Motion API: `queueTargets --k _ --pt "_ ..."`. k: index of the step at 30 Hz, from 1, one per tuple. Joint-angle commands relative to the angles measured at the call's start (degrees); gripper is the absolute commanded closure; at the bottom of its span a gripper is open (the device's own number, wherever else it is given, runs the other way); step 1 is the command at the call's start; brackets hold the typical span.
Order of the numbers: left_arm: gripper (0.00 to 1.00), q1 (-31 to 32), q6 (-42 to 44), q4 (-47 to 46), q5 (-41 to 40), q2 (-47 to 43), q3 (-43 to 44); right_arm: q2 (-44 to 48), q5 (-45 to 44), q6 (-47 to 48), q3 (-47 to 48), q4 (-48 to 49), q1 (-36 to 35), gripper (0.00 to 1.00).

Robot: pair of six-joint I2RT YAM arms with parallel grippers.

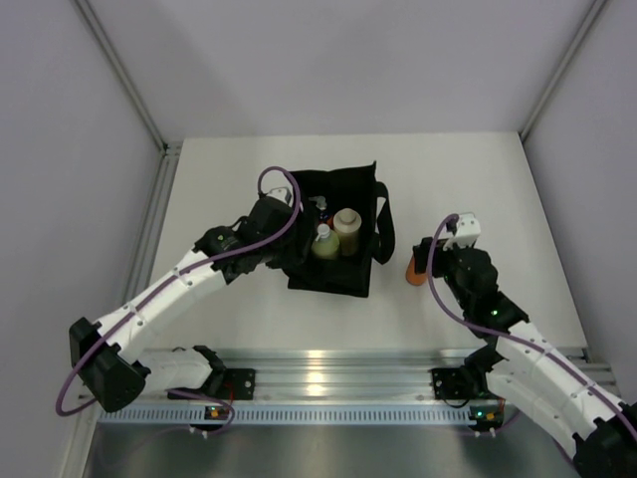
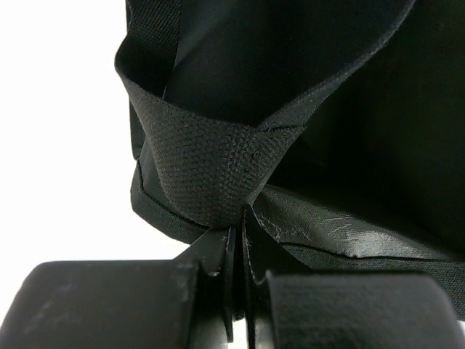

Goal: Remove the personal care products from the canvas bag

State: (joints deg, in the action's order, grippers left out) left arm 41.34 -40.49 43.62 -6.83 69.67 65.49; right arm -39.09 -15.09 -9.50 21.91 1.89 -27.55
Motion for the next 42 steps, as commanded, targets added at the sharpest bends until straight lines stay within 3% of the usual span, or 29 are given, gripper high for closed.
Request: queueTargets --k 1,9,18,25,31,42 --pt "1.00 -0.21 1.03 -1.16 -0.73 0.64 1.30 0.68 0.94 0.27 3.66 4.27 1.10 0.28" --pt "1.00 -0.21 0.50 -1.25 -1.69 0.03 1.48 2.79 5.15 -0.34 11.47 -1.26 1.01 0.26" --pt "1.00 -0.21 -4.06 -1.25 -2.31 -0.94 2.18 -10.55 16.22 -7.20 34.40 -13.56 -1.71 0.33" --pt "1.00 -0.21 -9.42 -1.16 -6.43 -4.97 1.39 -28.64 4.47 -8.34 57.06 -26.23 -17.60 0.36" --pt "1.00 -0.21 -11.89 -1.25 -10.57 -9.72 -0.72 -40.35 -1.33 -13.79 67.36 -33.61 -24.20 0.43" --pt "1.00 -0.21 -12.68 -1.52 -4.95 -8.06 -4.05 -54.67 -6.09 -23.37 74.50 -40.91 -26.59 0.45"
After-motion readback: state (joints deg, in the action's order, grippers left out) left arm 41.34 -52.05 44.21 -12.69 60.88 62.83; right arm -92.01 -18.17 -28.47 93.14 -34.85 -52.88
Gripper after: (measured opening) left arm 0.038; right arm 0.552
